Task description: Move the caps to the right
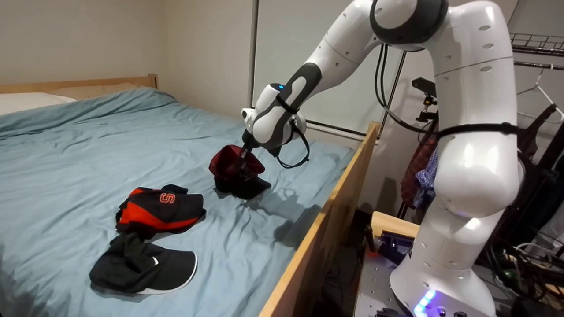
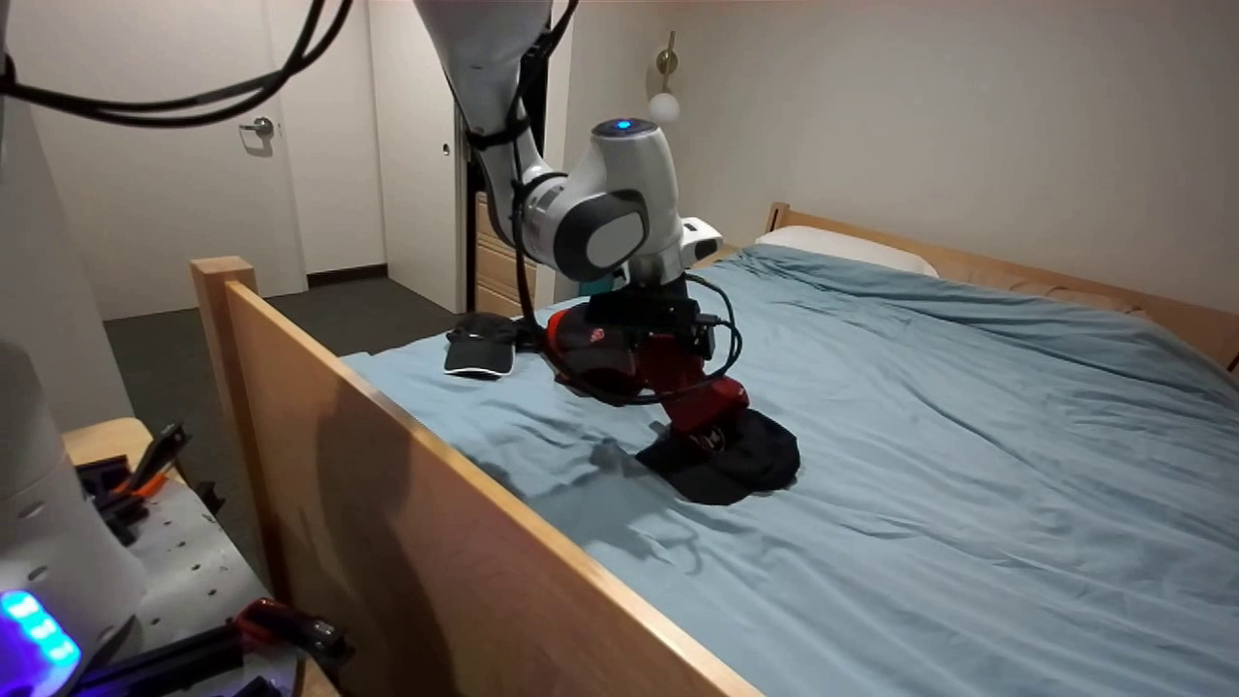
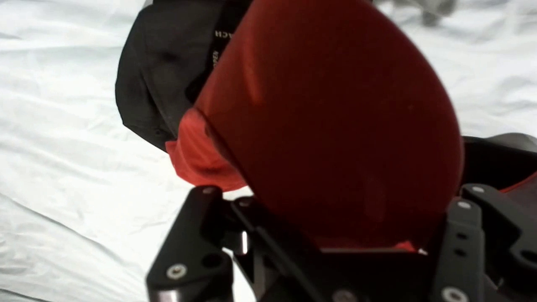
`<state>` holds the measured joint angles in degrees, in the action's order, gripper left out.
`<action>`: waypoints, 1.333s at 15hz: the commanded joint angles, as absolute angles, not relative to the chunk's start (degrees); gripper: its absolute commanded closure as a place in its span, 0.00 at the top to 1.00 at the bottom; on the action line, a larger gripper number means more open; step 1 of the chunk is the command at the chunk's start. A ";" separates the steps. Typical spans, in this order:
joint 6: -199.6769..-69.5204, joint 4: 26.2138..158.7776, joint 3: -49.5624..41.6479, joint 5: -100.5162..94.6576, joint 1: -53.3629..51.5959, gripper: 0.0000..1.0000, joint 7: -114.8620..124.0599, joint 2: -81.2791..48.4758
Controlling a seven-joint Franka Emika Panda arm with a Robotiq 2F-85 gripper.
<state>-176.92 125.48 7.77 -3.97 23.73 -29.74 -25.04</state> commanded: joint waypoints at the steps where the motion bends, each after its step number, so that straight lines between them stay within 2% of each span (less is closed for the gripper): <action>1: -177.63 125.16 6.60 -5.79 22.76 0.04 -27.90 -24.99; 7: -186.77 120.08 -13.71 -7.44 10.77 0.04 -21.10 -25.92; 10: -185.98 116.89 -24.81 -5.74 4.28 0.03 -18.79 -30.39; 14: -181.33 114.72 -24.72 -9.01 6.69 0.04 -15.77 -35.78; 18: -182.62 110.72 -28.54 -9.09 6.10 0.03 -13.32 -44.11; 20: -183.90 108.43 -27.27 -10.15 8.56 0.04 -14.89 -47.07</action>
<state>-182.16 112.86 -27.11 -7.61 6.62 -15.64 -42.29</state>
